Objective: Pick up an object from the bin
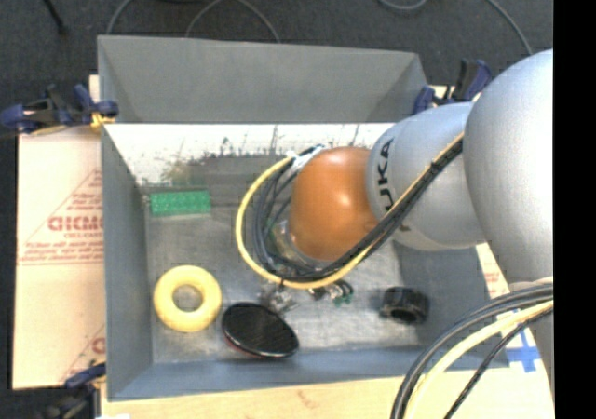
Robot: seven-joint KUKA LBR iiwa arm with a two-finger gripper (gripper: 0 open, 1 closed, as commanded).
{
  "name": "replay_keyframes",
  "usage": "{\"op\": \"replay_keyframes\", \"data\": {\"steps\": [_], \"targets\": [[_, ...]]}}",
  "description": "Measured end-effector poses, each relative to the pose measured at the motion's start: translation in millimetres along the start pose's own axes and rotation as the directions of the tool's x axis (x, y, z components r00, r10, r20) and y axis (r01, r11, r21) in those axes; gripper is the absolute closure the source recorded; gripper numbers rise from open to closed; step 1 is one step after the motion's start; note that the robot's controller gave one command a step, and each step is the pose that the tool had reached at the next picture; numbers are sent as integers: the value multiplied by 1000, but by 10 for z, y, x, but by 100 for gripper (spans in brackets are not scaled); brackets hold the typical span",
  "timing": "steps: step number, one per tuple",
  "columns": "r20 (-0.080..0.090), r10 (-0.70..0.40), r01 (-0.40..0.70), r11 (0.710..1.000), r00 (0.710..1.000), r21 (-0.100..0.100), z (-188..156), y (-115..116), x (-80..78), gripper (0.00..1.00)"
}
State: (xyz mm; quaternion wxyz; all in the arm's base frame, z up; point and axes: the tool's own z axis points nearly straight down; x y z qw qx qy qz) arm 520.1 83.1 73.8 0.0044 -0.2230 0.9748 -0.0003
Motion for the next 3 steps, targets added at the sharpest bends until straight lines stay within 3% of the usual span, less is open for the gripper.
{"op": "replay_keyframes", "data": {"steps": [1,2,3], "targets": [[-3,1,-1,1000,1000,-2,17,7,9,0],[-3,2,-2,1000,1000,-2,17,7,9,0],[-12,104,-104,995,994,-3,-134,41,134,0]]}}
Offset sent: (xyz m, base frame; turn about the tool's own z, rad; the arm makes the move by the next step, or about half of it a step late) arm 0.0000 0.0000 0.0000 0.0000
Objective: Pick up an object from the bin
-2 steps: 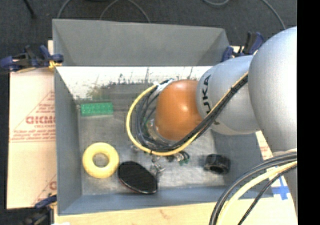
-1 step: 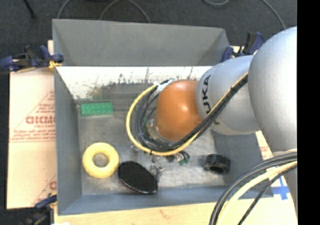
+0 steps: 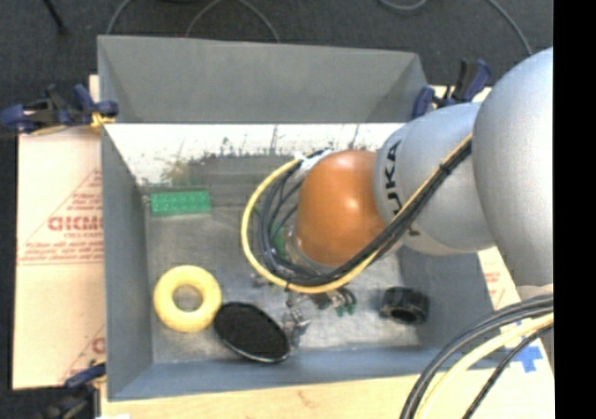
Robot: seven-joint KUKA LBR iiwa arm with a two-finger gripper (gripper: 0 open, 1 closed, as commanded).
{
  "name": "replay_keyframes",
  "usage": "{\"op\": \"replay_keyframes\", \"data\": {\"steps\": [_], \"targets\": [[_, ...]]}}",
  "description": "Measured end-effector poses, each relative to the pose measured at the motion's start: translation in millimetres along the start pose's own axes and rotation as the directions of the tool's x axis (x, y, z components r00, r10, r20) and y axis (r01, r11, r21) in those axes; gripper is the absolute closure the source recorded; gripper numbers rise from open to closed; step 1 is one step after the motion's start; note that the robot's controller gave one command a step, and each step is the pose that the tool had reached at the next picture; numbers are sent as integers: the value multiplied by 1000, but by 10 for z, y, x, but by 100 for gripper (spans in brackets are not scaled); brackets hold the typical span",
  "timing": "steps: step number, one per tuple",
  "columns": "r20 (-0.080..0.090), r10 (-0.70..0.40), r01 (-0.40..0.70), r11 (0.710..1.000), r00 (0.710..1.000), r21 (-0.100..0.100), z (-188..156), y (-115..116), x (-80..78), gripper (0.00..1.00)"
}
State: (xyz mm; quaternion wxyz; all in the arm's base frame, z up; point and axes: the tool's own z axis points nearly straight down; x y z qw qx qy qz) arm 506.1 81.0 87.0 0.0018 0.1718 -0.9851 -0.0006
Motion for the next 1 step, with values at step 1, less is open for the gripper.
{"op": "replay_keyframes", "data": {"steps": [1], "targets": [[6,213,-213,977,977,1,-229,142,-226,0]]}}
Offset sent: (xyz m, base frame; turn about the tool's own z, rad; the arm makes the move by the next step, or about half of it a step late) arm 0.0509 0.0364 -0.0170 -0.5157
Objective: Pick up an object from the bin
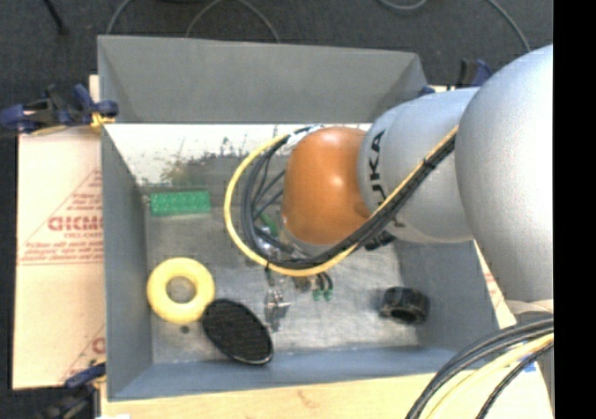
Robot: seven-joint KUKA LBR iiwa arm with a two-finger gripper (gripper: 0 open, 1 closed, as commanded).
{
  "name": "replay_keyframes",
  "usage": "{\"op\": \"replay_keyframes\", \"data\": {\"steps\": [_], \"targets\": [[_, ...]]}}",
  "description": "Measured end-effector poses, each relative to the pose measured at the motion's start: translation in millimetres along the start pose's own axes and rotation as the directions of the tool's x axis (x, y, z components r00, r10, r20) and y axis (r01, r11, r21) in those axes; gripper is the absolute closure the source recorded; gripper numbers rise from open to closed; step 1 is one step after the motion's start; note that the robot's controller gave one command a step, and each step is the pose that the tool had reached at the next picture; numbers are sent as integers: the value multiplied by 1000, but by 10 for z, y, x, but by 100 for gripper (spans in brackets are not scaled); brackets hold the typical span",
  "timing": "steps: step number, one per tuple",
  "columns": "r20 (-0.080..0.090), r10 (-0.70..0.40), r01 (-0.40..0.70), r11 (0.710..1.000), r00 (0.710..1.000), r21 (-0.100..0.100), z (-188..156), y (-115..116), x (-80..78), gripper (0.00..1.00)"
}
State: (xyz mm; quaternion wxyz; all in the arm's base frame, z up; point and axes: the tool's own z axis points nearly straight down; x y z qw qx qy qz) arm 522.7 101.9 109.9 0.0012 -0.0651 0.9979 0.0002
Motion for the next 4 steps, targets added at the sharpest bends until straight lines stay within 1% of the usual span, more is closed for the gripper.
{"op": "replay_keyframes", "data": {"steps": [1,2,3,4], "targets": [[3,-245,245,969,969,1,118,44,-134,0],[1,-406,406,914,914,1,149,257,19,0],[10,-56,55,998,998,6,264,396,136,100],[10,-56,55,998,998,6,264,397,136,100]]}}
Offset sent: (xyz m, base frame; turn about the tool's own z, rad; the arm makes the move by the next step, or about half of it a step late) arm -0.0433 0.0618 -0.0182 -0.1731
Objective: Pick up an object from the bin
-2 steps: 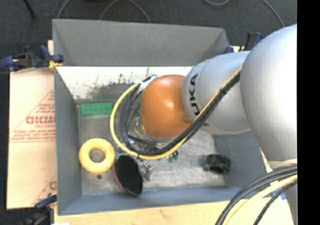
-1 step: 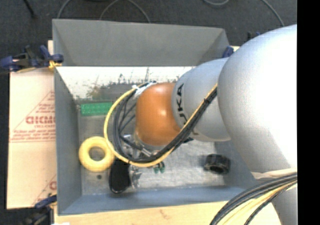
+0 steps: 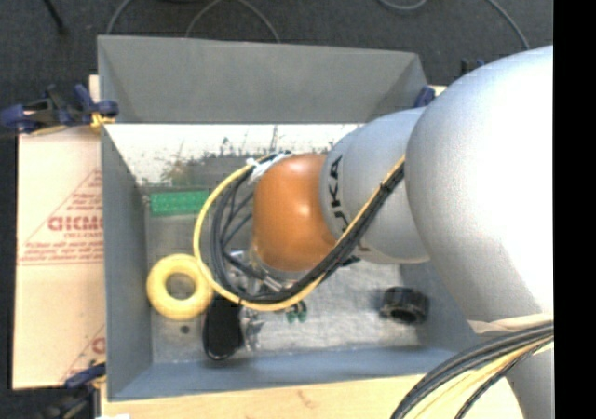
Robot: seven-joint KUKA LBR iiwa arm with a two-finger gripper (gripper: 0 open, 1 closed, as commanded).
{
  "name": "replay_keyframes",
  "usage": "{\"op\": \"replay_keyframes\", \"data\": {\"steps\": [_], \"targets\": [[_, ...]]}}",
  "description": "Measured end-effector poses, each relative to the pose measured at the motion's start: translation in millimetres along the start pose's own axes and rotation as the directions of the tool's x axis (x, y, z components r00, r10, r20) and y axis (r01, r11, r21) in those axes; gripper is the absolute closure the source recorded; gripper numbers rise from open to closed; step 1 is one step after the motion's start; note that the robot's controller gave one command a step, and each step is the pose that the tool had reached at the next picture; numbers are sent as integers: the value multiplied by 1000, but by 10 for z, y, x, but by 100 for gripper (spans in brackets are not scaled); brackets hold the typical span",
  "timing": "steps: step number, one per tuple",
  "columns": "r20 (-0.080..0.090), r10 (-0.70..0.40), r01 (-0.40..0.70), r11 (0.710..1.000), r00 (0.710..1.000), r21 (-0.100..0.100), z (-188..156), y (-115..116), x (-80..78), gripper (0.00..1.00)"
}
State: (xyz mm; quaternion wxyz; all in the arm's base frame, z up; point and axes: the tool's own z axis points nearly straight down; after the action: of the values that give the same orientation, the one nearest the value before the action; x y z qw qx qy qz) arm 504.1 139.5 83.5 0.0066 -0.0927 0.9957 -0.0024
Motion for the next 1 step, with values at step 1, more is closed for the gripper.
{"op": "replay_keyframes", "data": {"steps": [1], "targets": [[0,-80,80,997,997,1,-51,177,-3,100]]}}
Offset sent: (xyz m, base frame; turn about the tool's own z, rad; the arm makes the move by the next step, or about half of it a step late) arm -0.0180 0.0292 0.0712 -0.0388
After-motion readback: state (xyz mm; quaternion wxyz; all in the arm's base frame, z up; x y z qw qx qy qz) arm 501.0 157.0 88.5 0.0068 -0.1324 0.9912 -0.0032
